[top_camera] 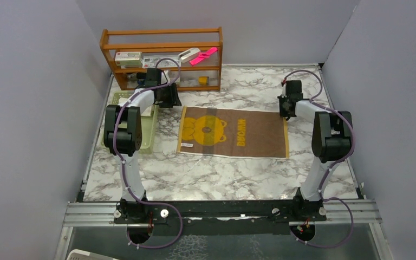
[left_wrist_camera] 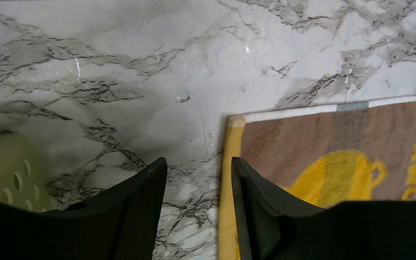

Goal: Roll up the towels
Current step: Fold the towel at the center of the board.

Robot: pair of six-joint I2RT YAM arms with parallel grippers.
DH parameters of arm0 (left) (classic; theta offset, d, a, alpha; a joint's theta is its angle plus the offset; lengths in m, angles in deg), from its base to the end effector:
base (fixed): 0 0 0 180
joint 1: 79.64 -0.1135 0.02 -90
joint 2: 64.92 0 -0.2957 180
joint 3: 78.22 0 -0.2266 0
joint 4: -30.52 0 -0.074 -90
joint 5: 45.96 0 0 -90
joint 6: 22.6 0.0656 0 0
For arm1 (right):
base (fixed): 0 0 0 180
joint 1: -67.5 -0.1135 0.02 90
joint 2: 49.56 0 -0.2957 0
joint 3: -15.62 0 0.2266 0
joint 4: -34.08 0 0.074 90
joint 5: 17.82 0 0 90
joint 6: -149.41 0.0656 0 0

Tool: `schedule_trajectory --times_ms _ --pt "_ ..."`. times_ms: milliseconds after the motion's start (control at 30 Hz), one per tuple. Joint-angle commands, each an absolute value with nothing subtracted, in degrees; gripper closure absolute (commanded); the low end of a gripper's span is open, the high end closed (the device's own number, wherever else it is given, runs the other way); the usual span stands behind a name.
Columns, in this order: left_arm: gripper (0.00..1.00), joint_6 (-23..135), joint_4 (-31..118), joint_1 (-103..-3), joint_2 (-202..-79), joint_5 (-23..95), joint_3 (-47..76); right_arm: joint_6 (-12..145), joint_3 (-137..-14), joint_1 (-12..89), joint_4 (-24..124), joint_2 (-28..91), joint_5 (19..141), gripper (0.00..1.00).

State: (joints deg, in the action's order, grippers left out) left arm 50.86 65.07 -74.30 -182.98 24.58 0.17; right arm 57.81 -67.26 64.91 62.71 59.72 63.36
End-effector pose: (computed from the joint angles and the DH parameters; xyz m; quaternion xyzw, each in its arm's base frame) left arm 0.4579 -0.0647 0.2047 -0.0345 0.9302 -0.2189 0.2928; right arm 0.4002 0.0080 0.1781 -0.0117 0.9512 -0.0707 0.3002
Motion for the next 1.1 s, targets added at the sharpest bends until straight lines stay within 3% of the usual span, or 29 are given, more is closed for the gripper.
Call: schedule_trajectory --times_ms 0,300,700,833,1067 --pt "0.51 52.4 65.9 -74.2 -185.5 21.9 -2.3 59.1 -69.5 67.5 63.9 62.4 65.0 0.99" --pt "0.51 52.8 63.4 -72.3 -188.1 19.6 -4.0 60.2 -71.6 67.7 63.0 64.6 71.2 0.99" --pt "0.51 52.8 62.2 -68.5 -191.1 26.2 -4.9 60.4 -71.0 67.7 61.2 65.4 74.1 0.99" --pt "0.58 52.7 62.2 -68.4 -191.9 29.2 -4.9 61.4 -69.0 67.7 58.5 64.0 73.4 0.99" --pt "0.85 52.5 62.2 -68.5 -193.2 33.6 -5.5 65.1 -67.7 67.7 55.2 61.1 71.3 0.99"
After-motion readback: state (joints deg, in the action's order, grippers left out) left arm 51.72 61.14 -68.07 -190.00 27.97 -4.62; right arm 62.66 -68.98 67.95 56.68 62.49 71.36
